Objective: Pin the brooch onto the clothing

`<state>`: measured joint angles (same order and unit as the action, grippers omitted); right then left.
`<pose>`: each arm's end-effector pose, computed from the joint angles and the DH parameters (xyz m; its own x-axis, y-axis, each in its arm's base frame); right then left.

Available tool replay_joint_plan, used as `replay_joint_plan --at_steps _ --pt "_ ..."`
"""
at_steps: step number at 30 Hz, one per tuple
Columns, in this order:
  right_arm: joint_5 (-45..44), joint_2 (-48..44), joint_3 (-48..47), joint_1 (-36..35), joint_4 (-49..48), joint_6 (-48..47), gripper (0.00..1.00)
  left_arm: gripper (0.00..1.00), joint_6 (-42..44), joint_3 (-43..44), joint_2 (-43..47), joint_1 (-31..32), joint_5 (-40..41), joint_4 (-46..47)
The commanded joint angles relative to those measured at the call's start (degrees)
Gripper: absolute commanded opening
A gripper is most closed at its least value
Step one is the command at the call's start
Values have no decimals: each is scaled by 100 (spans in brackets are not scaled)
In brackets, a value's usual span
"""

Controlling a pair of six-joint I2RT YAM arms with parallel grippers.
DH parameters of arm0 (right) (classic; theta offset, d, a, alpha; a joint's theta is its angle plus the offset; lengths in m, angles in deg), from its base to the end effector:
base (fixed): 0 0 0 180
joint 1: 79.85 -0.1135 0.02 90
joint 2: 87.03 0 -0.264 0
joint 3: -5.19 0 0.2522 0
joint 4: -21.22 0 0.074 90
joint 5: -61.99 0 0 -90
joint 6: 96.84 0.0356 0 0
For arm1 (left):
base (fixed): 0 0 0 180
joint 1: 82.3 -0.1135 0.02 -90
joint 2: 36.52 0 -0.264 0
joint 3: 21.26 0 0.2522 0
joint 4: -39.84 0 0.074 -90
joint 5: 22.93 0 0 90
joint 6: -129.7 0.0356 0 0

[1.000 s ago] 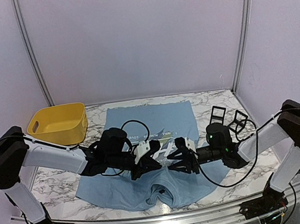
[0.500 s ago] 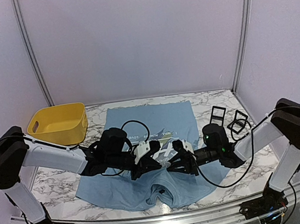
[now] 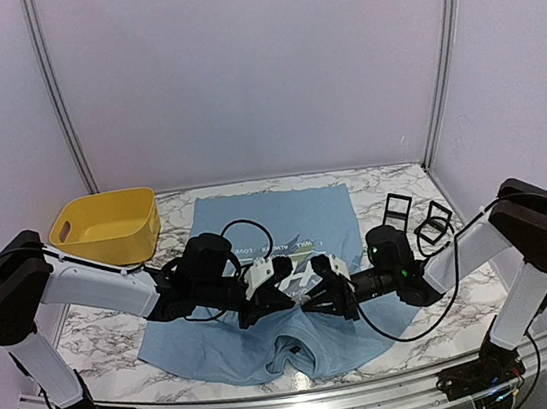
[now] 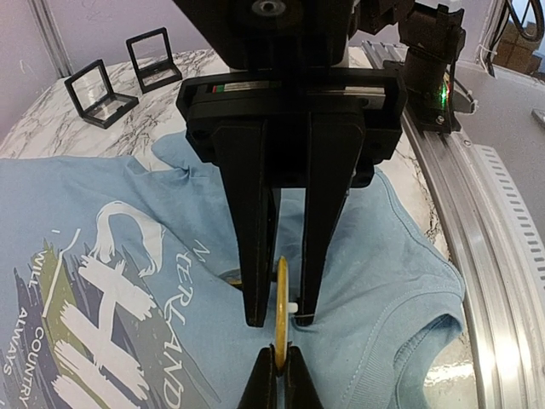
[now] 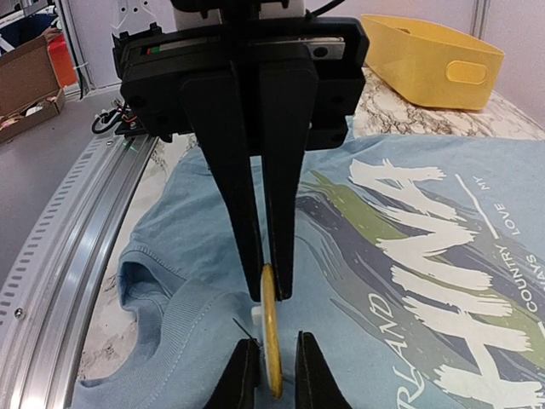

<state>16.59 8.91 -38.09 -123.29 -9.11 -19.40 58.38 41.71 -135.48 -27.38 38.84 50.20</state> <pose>0.1950 0.2191 0.1378 -0.0603 -0.2703 -0.9609 -0.9982 0.0119 0.0592 0.1932 -0.3044 0.1805 0.0739 0.3857 -0.9196 0.9948 0.0357 0.0949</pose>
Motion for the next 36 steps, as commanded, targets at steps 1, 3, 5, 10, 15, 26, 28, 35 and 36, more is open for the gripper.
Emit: replay_joint_plan --at_steps 1,3,5,10,15,26,28,35,36 --pt "-43 73 -257 -47 -193 237 13 0 81 3 204 84 -63 -80" --pt "-71 74 -275 -48 -224 298 13 0 105 2 210 105 -41 -90" --pt "-96 82 -312 -44 -188 348 12 0 138 8 194 120 -20 -112" --pt "-199 105 -350 -44 -145 463 8 0 208 32 210 151 17 -197" --pt "-378 207 -541 -36 85 778 6 0 305 85 177 198 70 -311" --pt "-648 240 -342 151 -228 1642 0 0 299 89 218 221 110 -373" --pt "-621 228 -185 183 -516 1799 0 0 265 72 227 206 139 -373" --pt "-368 253 279 199 -1616 2258 0 0 198 23 244 162 177 -373" --pt "-357 257 283 204 -1615 2247 0 0 202 19 250 160 179 -373"
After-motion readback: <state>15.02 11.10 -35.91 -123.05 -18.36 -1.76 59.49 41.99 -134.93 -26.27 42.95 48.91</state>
